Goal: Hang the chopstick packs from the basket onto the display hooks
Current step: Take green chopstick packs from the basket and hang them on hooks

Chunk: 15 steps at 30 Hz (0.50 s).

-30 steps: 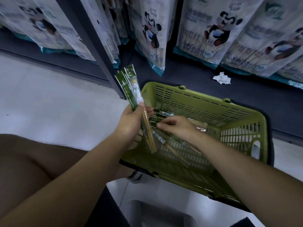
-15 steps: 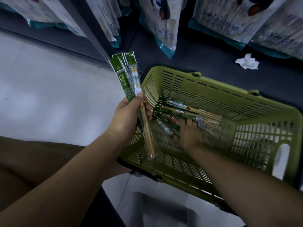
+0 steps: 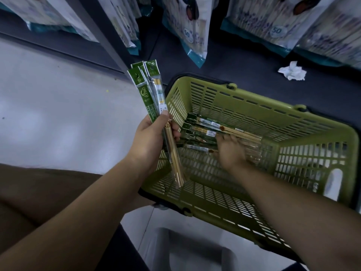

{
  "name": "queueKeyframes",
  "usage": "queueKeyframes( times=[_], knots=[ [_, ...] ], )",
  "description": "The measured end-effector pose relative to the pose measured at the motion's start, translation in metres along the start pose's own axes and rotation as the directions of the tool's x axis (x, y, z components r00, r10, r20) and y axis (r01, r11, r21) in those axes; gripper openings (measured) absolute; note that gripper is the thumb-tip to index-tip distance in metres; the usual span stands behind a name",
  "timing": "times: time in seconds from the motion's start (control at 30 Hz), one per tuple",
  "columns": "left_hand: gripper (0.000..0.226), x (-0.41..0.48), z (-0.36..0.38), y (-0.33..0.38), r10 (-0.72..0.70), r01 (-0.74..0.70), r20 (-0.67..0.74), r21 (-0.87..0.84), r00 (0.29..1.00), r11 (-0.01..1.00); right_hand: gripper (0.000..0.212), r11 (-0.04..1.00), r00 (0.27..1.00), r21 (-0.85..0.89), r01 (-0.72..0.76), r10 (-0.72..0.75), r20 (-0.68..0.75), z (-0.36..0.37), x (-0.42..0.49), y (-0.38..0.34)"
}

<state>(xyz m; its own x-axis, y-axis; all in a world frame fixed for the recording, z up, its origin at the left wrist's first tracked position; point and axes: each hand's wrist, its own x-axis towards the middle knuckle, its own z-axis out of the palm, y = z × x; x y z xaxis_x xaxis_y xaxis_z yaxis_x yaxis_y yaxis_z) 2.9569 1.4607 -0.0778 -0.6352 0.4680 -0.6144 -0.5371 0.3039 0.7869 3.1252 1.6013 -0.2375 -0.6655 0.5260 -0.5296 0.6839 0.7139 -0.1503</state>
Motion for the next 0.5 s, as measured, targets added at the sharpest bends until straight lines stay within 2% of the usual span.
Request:
queueKeyframes(
  times=[0.27, 0.5],
  knots=[
    [0.02, -0.0009, 0.0007, 0.0003, -0.017, 0.017, -0.006, -0.022, 1.0, 1.0, 0.059, 0.999, 0.999, -0.012, -0.048, 0.048, 0.008, 0.0053, -0.0058, -0.0052],
    [0.02, 0.0, 0.001, -0.0013, -0.012, 0.012, -0.013, -0.005, 1.0, 1.0, 0.052, 0.999, 0.998, -0.045, -0.004, 0.007, 0.066, 0.0066, -0.0043, 0.0004]
  ],
)
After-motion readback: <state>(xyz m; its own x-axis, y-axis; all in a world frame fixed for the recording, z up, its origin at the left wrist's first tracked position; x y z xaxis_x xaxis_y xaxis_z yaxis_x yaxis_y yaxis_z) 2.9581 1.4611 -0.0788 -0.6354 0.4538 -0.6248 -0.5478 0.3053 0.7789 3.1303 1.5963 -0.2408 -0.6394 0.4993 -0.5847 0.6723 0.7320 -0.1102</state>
